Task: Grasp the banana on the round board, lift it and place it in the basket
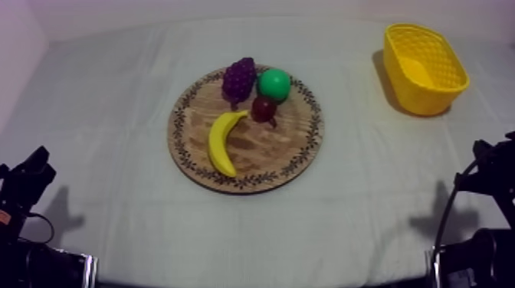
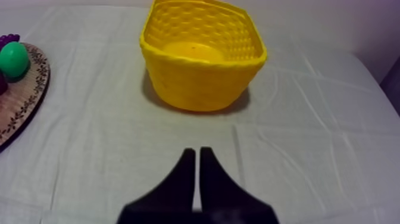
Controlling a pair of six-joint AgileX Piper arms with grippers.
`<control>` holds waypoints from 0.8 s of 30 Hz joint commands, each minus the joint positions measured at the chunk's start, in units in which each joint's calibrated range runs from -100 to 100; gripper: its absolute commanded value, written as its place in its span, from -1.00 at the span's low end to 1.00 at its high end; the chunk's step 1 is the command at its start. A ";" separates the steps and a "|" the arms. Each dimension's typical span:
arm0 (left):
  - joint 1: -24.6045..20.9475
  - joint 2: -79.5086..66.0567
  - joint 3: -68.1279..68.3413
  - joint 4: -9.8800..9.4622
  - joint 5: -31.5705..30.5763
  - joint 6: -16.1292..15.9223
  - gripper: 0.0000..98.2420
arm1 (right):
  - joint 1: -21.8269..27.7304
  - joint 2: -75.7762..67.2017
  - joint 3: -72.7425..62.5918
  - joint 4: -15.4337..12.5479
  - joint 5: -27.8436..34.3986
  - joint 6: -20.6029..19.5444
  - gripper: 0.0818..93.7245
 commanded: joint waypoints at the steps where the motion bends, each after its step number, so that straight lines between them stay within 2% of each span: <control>1: -0.02 -0.03 0.03 -0.01 0.01 0.00 -1.00 | 0.00 -0.03 0.06 0.01 -0.07 -0.06 -1.00; 15: -0.02 -0.03 0.03 -0.01 0.01 0.00 -1.00 | -0.15 -0.03 0.06 0.01 -0.07 0.02 -1.00; 17: -0.02 -0.03 0.03 -0.01 0.01 0.00 -1.00 | -0.10 -0.03 0.06 -0.11 -0.31 -2.57 -1.00; 20: -0.02 -0.03 0.03 -0.01 0.01 0.00 -1.00 | 0.71 -0.03 0.06 -0.11 -0.33 -9.18 -1.00; 24: -0.02 -0.03 0.03 -0.01 0.01 0.00 -1.00 | 0.58 -0.03 0.06 -0.05 -0.26 -9.94 -1.00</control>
